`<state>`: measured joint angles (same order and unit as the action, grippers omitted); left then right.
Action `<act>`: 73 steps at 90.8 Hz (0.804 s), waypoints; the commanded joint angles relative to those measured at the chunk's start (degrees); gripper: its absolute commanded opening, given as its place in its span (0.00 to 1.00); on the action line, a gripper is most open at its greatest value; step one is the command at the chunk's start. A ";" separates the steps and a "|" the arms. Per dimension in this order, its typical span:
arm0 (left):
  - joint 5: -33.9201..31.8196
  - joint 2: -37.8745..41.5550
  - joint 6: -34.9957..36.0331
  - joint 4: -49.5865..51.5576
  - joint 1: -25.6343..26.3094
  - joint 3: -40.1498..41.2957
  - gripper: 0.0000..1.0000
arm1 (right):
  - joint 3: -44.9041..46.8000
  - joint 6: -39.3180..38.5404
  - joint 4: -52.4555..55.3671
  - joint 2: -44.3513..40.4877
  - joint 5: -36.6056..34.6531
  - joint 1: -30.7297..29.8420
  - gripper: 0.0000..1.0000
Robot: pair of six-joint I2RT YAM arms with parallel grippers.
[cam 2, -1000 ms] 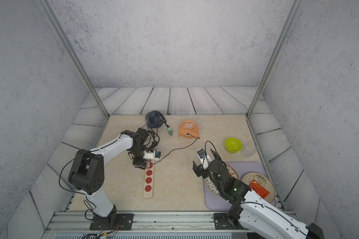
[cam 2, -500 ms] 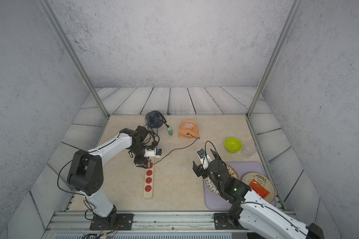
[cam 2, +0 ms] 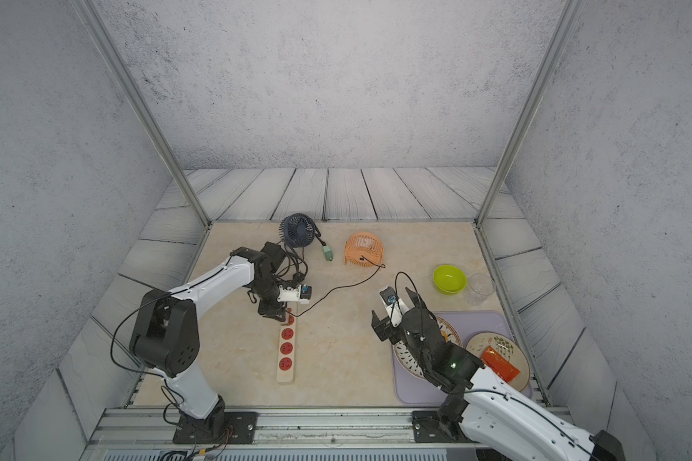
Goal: Plug the desk fan into the power strip
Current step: Insert the plug into the socket.
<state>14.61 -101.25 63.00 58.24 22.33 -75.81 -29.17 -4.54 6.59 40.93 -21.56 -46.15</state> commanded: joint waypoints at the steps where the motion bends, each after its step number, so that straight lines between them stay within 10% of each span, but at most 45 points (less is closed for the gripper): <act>1: -1.30 -3.41 -1.29 2.99 0.94 -1.06 0.15 | 0.60 0.35 -0.88 -0.08 -0.04 0.13 0.99; 12: -3.55 -5.98 -2.10 2.77 2.55 -1.86 0.00 | 0.60 0.24 -0.99 -0.02 0.04 0.19 0.99; 73: -7.60 -8.15 -3.09 -3.77 3.04 3.16 0.00 | 0.60 0.23 -1.54 1.02 0.26 0.13 0.99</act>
<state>11.16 -102.30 60.99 57.98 24.01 -76.09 -29.15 -4.54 5.80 41.95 -21.37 -46.15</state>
